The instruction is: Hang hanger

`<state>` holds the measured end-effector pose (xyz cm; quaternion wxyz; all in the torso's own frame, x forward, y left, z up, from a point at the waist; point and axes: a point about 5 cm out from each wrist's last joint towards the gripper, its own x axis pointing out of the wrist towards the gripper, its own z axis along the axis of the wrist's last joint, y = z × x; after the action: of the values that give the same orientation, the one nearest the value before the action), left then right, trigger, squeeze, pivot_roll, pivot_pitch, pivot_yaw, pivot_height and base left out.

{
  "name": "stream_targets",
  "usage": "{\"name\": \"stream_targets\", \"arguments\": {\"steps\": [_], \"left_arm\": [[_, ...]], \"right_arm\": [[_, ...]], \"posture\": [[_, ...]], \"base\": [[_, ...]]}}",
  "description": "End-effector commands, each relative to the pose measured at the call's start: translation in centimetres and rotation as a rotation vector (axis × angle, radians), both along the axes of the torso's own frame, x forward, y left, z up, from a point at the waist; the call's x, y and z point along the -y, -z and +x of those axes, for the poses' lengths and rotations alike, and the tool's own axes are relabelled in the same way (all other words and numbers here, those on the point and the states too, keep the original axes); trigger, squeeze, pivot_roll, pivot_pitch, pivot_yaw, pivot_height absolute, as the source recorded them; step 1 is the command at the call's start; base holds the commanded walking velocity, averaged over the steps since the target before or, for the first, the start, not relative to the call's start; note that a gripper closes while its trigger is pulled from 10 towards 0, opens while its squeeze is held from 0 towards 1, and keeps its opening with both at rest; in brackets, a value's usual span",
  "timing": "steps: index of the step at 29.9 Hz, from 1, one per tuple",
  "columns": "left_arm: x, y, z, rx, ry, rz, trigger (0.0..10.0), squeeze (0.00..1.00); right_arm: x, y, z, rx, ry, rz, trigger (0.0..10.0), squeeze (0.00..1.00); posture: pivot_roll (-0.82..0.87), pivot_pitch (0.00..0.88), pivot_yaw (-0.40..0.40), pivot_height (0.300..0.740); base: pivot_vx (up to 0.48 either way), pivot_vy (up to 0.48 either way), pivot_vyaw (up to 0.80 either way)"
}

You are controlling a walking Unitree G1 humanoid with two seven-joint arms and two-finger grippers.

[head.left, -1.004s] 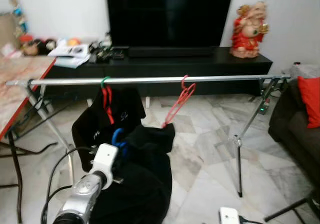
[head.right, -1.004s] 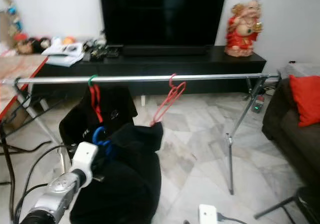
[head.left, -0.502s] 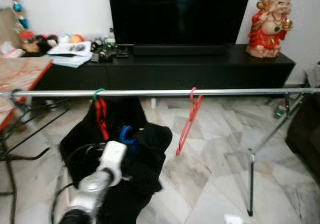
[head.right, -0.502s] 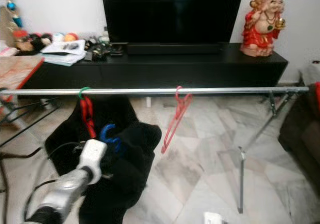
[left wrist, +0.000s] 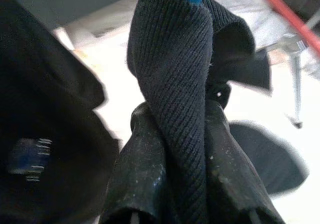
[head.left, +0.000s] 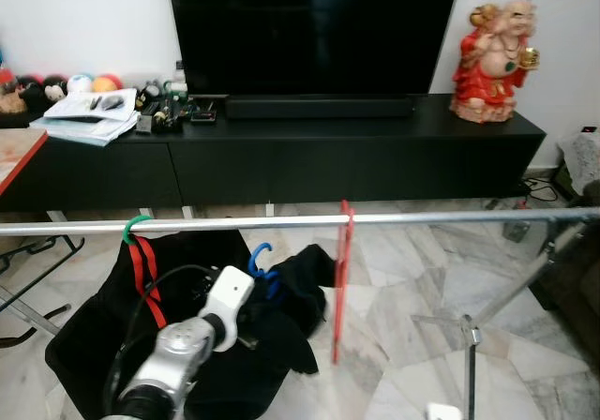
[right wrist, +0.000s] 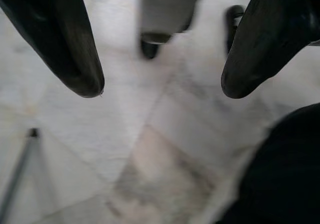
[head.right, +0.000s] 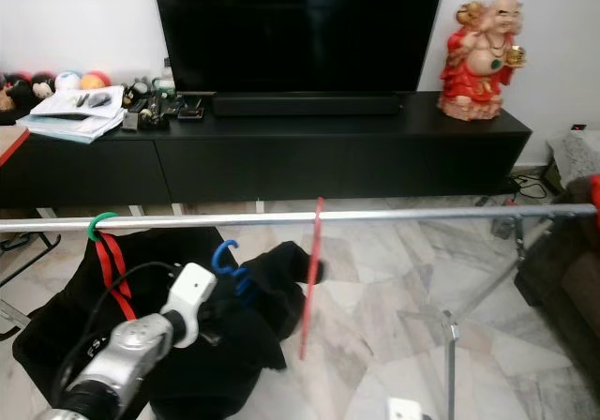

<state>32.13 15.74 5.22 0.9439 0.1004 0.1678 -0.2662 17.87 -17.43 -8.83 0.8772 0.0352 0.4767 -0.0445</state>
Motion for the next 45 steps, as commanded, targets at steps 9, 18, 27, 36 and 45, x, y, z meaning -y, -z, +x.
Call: {"name": "stream_targets", "arguments": {"steps": [9,18,27,36,45], "left_arm": [[1.5,-2.0,1.1,0.107,0.072,0.018,10.0,0.0],[2.4,-3.6,2.5,0.156,0.056,0.005,10.0,0.0],[2.8,-4.8,4.0,0.176,-0.005,0.018,10.0,0.0],[2.5,-5.1,5.0,0.132,-0.128,0.025,10.0,0.0],[2.3,-4.1,4.8,0.059,-0.139,0.087,10.0,0.0]], "right_arm": [[0.2,0.2,-0.5,-0.016,0.001,-0.02,10.0,0.0],[0.5,0.2,-0.5,-0.021,-0.024,-0.03,10.0,0.0],[1.0,0.4,-1.0,-0.039,-0.036,-0.038,10.0,0.0],[0.3,0.6,-1.4,-0.051,-0.048,-0.034,10.0,0.0],[-0.3,0.6,-1.3,-0.054,-0.05,-0.029,10.0,0.0]], "posture": [[0.01,0.0,-0.012,0.74],[0.0,0.0,-0.024,0.74],[0.01,0.0,-0.035,0.74],[0.0,0.0,-0.037,0.74],[0.0,0.0,-0.032,0.74]], "base": [[0.0,0.0,0.0],[0.0,0.0,0.0],[0.0,0.0,0.0],[0.0,0.0,0.0],[0.0,0.0,0.0]]}}
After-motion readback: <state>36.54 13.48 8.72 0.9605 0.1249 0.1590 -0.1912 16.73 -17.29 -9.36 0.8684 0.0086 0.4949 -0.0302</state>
